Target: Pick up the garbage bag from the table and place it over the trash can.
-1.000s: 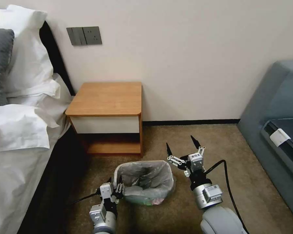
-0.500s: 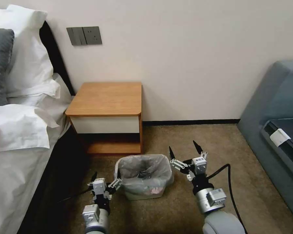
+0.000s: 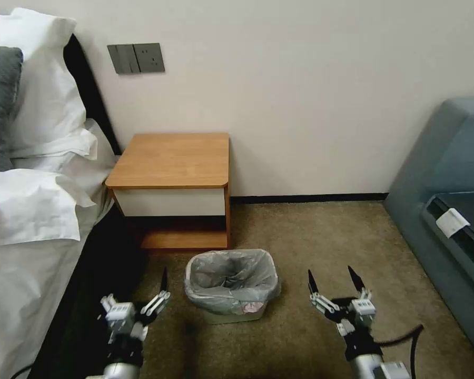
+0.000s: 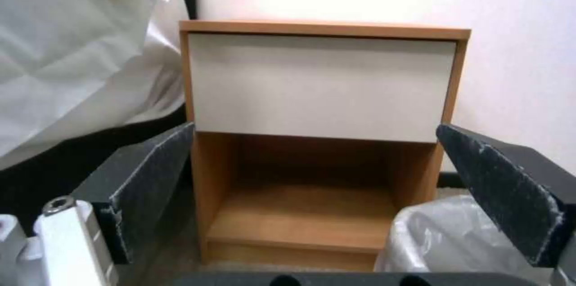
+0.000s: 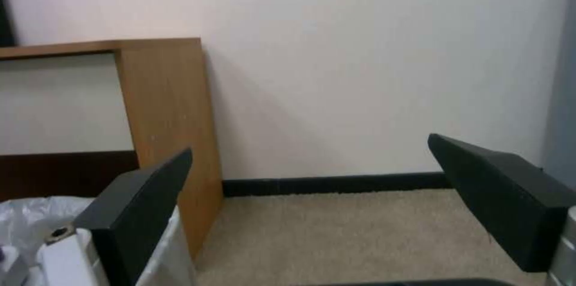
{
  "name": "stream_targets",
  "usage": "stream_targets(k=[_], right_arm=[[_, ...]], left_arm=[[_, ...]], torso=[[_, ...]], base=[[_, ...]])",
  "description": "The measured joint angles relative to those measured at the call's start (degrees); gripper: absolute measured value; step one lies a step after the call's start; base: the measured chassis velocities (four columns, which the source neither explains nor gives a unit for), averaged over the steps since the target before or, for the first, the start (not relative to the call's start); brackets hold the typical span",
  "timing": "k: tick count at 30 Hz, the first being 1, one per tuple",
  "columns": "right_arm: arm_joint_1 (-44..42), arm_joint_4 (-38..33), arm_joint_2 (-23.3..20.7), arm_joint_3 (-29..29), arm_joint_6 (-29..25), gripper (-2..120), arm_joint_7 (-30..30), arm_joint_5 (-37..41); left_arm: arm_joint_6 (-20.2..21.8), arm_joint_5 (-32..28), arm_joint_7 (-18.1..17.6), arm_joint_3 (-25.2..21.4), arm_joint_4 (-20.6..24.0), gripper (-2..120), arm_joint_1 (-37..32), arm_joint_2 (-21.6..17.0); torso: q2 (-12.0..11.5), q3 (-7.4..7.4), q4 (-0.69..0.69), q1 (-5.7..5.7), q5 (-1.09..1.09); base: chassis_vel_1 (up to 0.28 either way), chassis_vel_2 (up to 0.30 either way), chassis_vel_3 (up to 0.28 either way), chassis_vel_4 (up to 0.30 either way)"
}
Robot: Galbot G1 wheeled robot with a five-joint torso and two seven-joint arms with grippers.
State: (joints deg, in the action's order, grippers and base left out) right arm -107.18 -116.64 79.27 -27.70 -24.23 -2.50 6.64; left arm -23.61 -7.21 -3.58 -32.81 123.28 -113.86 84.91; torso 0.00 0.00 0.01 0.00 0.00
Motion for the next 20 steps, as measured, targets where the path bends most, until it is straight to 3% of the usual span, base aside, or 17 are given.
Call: stream_targets(k=[20], right_arm=[[0.2, 0.0, -0.1, 0.3, 0.2, 100, -0.2, 0.0]], left_arm=[[0.3, -0.1, -0.3, 0.1, 0.0, 100, 0.2, 0.0]], torso=[[0.0, 0.0, -0.01, 0.0, 0.0]], base=[[0.0, 0.0, 0.0, 0.0]])
